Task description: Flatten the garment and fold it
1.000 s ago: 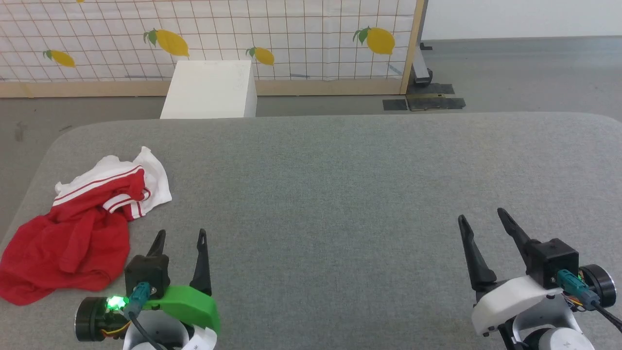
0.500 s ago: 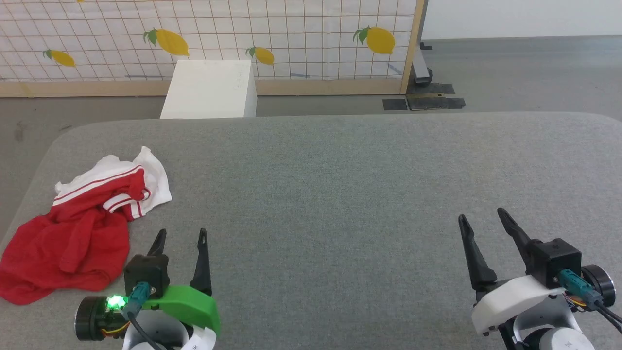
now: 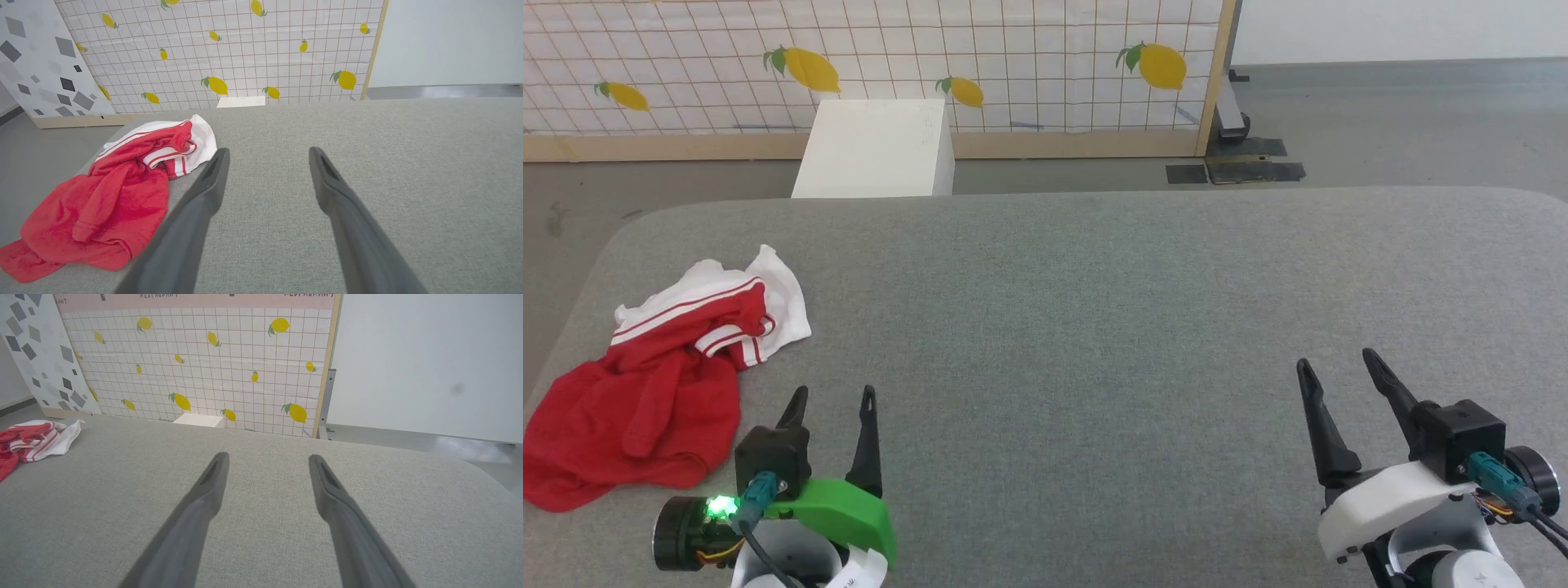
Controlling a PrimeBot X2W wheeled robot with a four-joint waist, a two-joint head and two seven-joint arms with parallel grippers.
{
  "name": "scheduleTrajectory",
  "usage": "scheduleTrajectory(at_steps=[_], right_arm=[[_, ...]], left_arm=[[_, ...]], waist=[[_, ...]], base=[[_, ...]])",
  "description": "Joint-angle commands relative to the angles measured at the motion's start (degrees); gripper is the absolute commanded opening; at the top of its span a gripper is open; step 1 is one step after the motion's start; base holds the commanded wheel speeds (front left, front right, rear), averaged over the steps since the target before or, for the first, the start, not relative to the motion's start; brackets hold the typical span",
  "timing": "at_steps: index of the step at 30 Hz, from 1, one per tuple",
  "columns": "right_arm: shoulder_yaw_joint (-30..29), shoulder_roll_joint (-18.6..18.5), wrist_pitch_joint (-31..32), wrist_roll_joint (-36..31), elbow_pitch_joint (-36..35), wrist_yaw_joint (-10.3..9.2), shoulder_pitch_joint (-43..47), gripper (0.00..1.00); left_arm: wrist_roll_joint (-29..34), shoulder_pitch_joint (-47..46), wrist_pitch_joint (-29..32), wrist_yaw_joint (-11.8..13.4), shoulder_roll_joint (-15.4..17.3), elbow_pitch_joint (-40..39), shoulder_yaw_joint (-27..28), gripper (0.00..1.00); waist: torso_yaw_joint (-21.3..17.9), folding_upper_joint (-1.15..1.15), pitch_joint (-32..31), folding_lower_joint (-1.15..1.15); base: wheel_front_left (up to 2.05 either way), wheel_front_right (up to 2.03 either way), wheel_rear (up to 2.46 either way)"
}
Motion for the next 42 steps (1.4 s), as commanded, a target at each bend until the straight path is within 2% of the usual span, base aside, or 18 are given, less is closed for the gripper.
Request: scheduleTrajectory(at_steps=[1,42], right_arm=[[-0.1,0.0,-0.2,0.4,-0.3,-0.02,-0.8,1.0],[-0.5,0.1,0.1,2.6,0.0,-0.05,-0.9,1.0]], left_arm=[[-0.3,-0.3,0.0,-0.4,0.5,0.0,-0.2,1.0],[-2.5,-0.4,0.3,-0.2,2.3,0.0,-2.6,1.0]], waist=[[0.0,0.0,0.0,0.0],[0.5,0.0,-0.2,0.0]], base=[[0.0,0.0,0.0],[0.0,0.0,0.0]])
